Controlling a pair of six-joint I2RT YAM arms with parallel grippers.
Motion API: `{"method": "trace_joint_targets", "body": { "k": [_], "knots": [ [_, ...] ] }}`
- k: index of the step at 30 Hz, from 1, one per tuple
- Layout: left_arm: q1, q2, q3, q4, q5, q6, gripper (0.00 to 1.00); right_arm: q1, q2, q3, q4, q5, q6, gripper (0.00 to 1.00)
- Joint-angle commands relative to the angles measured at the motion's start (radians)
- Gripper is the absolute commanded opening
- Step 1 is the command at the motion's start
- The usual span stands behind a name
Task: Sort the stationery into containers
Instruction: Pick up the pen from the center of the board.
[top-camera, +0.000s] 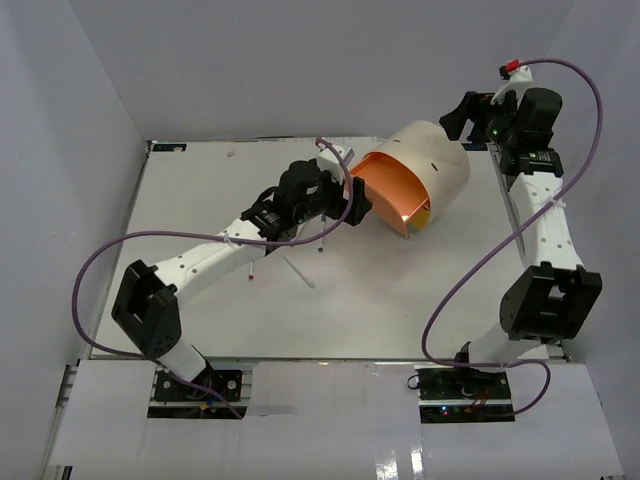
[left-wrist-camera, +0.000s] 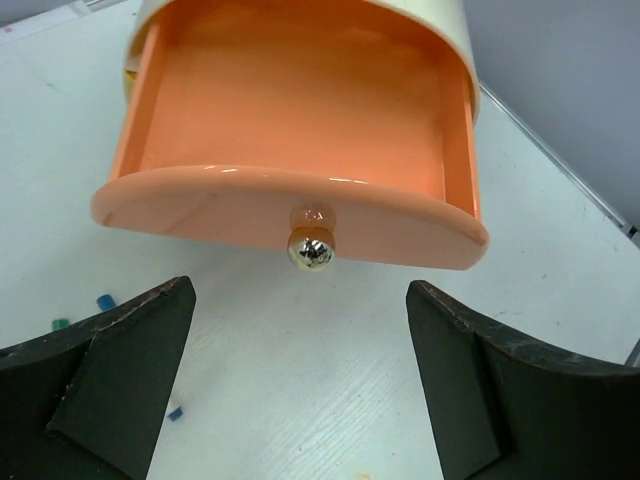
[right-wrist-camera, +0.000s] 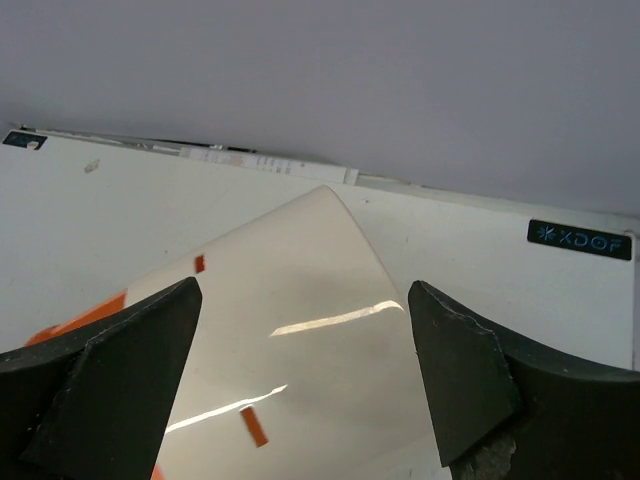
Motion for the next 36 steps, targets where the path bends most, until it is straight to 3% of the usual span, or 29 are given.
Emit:
{"method": "trace_joint_targets", "body": {
  "k": [1,7,13,20,27,36],
  "knots": [
    [0.015,-0.138,0.021,-0.125,-0.096,-0.064,0.98,0.052,-0.146,-0.025,0.005,0.054,-0.061,0.90],
    [0.107,-0.312,-0.086,-0.309,-0.150,-0.125,0.98,0.298,-0.333,-0.151,-0.073,0.211,-0.179,0.90],
    [0.340,-0.480,-0.255,-0.446,-0.145,-0.134,0.98,0.650,-0.457,-0.316,-0.131,0.376,-0.194,0.92],
    [0.503,-0.684,-0.526,-0.406,-0.171,-0.142,0.98,1.007,-0.338,-0.442,-0.150,0.573,-0.141,0.93],
    [0.540,-0.839,-0.639,-0.379,-0.262,-0.151,0.98,1.098,-0.100,-0.426,-0.130,0.607,-0.064,0.98],
    [0.538,-0.913,-0.659,-0.373,-0.360,-0.168,0.98,1.100,0.228,-0.277,-0.157,0.605,-0.049,0.79]
  ]
}}
